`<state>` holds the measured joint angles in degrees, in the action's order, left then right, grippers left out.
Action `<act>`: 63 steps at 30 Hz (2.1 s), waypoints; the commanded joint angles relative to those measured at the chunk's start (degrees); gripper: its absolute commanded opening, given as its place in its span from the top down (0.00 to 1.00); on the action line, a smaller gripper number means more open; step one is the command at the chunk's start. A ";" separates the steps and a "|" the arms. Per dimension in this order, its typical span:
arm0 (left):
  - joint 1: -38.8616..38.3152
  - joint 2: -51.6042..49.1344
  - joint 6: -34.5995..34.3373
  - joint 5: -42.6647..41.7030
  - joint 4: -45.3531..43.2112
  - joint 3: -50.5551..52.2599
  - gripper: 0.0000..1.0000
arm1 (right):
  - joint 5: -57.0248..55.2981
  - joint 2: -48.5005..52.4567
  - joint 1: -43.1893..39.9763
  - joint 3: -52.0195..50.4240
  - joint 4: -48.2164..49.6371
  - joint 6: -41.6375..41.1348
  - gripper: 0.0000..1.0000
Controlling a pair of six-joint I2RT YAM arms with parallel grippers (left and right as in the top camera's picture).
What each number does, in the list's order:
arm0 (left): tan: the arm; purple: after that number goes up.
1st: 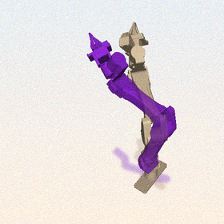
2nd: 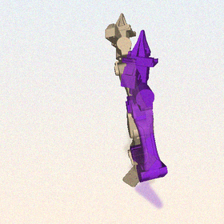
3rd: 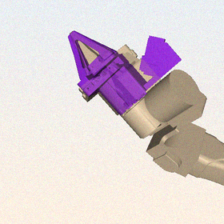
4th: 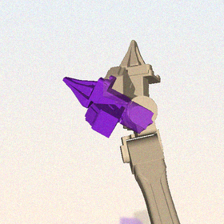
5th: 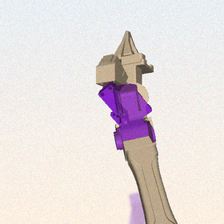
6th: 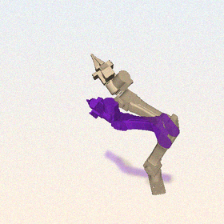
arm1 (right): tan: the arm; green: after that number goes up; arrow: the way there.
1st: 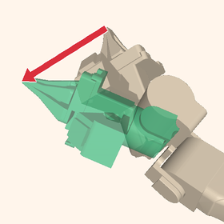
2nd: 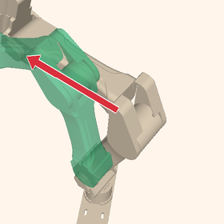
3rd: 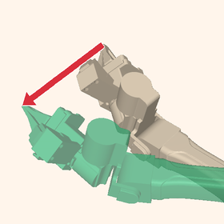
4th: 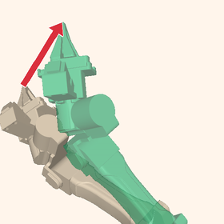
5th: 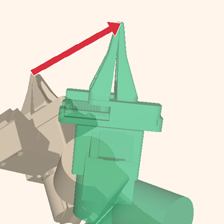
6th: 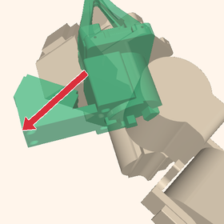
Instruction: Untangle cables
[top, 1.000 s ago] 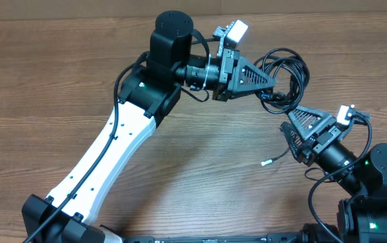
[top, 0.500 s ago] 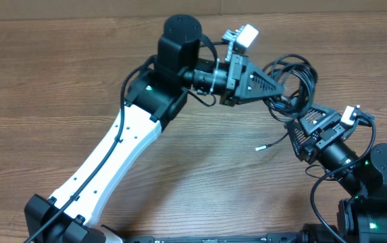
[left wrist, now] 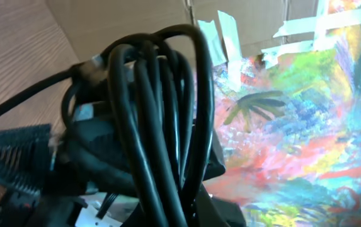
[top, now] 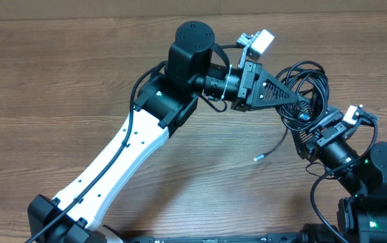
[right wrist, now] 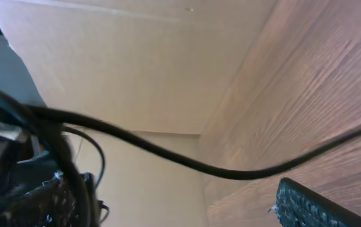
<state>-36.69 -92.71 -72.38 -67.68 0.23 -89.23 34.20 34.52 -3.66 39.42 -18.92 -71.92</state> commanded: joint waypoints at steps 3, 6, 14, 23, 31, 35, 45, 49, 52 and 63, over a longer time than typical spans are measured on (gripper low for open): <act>-0.74 1.31 -2.27 -0.79 -4.76 -1.25 0.96 | 1.88 1.36 0.17 -0.09 -2.32 4.24 0.00; -0.44 1.31 -2.69 -0.72 -6.29 -1.25 0.96 | 1.92 1.53 0.17 -0.09 -3.65 4.74 0.00; 0.81 1.31 -3.98 -0.76 -6.54 -1.25 0.96 | 1.92 1.53 0.17 -0.07 -5.73 6.45 0.02; 2.80 1.31 -5.05 -0.74 -8.24 -1.25 0.96 | 1.90 1.53 0.17 -0.09 -8.70 9.70 0.04; 3.56 1.31 -5.05 -0.72 -8.22 -1.25 0.96 | 2.73 1.53 0.17 -0.07 -8.68 10.56 0.04; 4.15 1.31 -6.10 -0.72 -8.24 -1.25 0.96 | 3.04 1.53 0.17 -0.09 -9.03 10.97 0.04; 5.95 1.31 -10.12 -0.50 -11.21 -1.25 0.96 | 3.63 1.53 0.17 -0.09 -10.84 13.53 0.05; 5.95 1.31 -9.53 -1.03 -12.13 -1.25 0.96 | 4.46 1.51 0.17 -0.07 -10.43 13.51 0.04; 5.95 1.31 -5.68 -2.10 -12.11 -1.25 0.96 | 6.08 1.51 0.17 -0.07 -8.72 13.53 0.04; 6.05 1.31 17.59 -12.68 -12.00 -1.25 0.96 | 7.52 1.51 0.17 -0.07 -7.10 16.55 0.04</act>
<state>-30.98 -92.71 -66.30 -74.89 -11.22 -89.23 40.95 36.01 -3.66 39.42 -26.50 -57.47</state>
